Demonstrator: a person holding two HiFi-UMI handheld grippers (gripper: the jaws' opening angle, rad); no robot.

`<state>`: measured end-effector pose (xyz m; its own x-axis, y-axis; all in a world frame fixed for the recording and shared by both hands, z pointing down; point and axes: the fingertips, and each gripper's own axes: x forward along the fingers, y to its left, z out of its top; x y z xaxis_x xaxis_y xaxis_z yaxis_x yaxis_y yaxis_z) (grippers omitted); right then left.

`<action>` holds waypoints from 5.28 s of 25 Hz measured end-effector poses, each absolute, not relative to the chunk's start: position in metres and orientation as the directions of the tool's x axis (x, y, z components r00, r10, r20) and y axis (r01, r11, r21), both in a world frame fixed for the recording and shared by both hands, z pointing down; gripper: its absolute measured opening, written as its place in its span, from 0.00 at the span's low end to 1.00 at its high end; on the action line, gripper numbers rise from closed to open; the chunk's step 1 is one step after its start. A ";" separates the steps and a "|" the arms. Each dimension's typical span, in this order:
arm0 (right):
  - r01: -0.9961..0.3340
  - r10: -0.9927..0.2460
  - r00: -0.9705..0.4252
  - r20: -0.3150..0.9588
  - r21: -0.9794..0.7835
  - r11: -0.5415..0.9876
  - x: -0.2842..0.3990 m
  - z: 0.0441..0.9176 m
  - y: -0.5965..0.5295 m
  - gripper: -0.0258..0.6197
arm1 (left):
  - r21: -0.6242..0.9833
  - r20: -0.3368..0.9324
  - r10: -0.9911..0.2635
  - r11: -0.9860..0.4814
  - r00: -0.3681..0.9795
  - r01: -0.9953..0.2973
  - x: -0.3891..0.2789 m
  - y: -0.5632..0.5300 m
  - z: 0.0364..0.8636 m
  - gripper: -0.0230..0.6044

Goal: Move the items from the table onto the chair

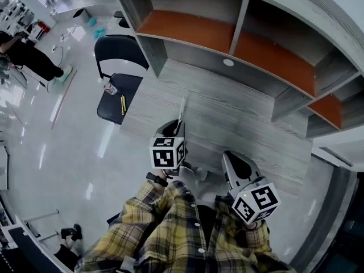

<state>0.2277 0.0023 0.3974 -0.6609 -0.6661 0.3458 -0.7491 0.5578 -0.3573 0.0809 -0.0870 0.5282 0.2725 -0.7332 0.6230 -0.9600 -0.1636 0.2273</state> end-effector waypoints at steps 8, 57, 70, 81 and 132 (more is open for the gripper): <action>-0.613 -0.526 -0.790 0.316 -0.371 0.698 0.179 0.393 0.000 0.07 | 0.192 0.616 -0.781 0.019 0.105 -0.981 0.001 -0.051 0.500 0.12; -0.651 -0.405 -0.750 0.523 -0.477 0.591 -0.280 0.596 -0.163 0.07 | 0.218 0.913 -0.381 0.165 0.142 -0.962 -0.442 -0.198 0.913 0.12; -0.669 -0.431 -0.742 0.514 -0.525 0.526 -0.251 0.626 -0.166 0.07 | 0.187 0.947 -0.299 0.227 0.115 -0.956 -0.442 -0.196 0.974 0.12; -0.706 -0.506 -0.708 0.492 -0.475 0.526 -0.236 0.592 -0.165 0.07 | 0.219 0.909 -0.398 0.208 0.122 -0.953 -0.431 -0.203 0.911 0.17; -0.920 -0.898 -0.360 0.254 -0.254 0.297 0.199 0.367 -0.012 0.07 | 0.302 0.305 -0.522 -0.741 0.797 -0.600 0.127 -0.049 0.386 0.04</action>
